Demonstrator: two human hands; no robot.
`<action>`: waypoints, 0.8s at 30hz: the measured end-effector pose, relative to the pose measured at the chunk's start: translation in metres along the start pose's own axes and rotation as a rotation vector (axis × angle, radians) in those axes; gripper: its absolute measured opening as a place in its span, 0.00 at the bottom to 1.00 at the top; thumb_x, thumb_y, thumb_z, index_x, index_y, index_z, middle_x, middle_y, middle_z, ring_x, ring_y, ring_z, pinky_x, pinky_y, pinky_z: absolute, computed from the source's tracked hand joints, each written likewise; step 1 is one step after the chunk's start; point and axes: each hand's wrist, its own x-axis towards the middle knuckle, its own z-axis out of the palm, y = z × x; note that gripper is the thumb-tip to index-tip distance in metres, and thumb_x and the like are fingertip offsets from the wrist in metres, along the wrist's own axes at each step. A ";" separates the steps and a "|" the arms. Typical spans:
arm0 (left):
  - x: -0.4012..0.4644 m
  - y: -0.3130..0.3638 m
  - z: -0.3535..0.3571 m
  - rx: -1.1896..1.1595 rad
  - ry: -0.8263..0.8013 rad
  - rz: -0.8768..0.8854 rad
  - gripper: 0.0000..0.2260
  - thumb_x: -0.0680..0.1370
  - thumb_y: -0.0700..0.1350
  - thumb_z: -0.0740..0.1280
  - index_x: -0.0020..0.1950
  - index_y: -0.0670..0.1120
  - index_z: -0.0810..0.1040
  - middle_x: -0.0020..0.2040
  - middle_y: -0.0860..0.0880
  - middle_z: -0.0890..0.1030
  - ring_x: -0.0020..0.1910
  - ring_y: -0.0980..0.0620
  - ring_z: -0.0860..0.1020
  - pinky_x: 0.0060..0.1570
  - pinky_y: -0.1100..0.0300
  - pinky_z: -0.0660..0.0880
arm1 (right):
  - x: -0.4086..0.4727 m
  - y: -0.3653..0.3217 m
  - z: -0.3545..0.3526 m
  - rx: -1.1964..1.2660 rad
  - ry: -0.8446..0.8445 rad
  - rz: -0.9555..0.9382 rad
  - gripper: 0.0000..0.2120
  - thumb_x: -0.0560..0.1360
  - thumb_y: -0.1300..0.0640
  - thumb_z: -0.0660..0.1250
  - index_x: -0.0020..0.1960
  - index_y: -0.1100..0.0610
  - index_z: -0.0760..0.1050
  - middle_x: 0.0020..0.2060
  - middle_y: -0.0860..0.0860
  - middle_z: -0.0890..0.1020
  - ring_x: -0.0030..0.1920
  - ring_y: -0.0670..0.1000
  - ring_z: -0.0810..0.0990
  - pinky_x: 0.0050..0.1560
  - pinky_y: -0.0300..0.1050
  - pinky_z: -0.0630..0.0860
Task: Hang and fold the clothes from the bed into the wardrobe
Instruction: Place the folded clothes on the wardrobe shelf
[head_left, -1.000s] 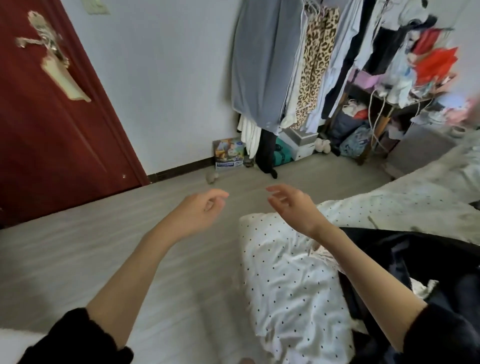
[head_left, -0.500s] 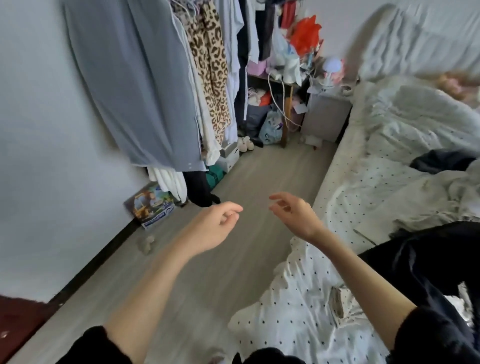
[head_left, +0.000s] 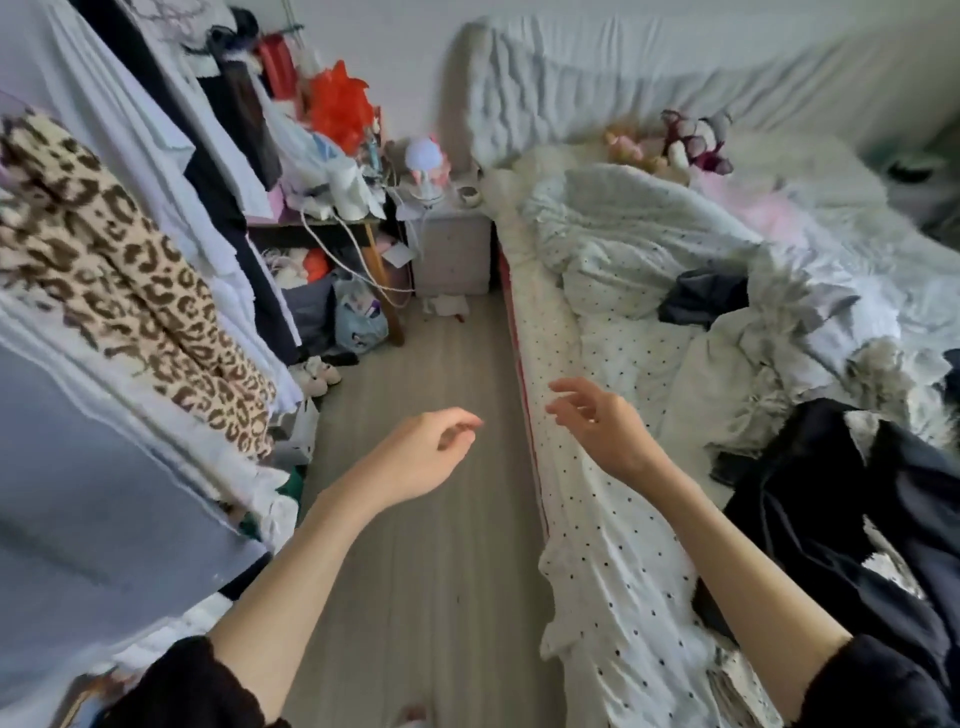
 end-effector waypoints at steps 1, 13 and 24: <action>0.022 -0.002 -0.012 0.023 -0.010 0.044 0.12 0.82 0.49 0.57 0.64 0.55 0.73 0.61 0.56 0.77 0.52 0.61 0.73 0.44 0.72 0.66 | 0.013 -0.002 -0.003 0.006 0.037 0.020 0.13 0.80 0.54 0.60 0.63 0.53 0.73 0.52 0.51 0.81 0.51 0.49 0.79 0.51 0.41 0.76; 0.288 0.074 -0.019 0.109 -0.375 0.357 0.12 0.82 0.48 0.58 0.63 0.53 0.74 0.59 0.55 0.77 0.56 0.58 0.74 0.51 0.66 0.68 | 0.143 0.056 -0.100 0.009 0.413 0.328 0.14 0.80 0.54 0.60 0.64 0.54 0.73 0.52 0.50 0.81 0.51 0.48 0.79 0.42 0.34 0.71; 0.530 0.213 0.029 0.218 -0.558 0.607 0.13 0.81 0.47 0.58 0.64 0.50 0.75 0.57 0.54 0.77 0.53 0.57 0.75 0.48 0.64 0.69 | 0.254 0.161 -0.235 0.008 0.710 0.629 0.13 0.79 0.53 0.62 0.62 0.54 0.74 0.51 0.50 0.81 0.51 0.49 0.79 0.50 0.44 0.75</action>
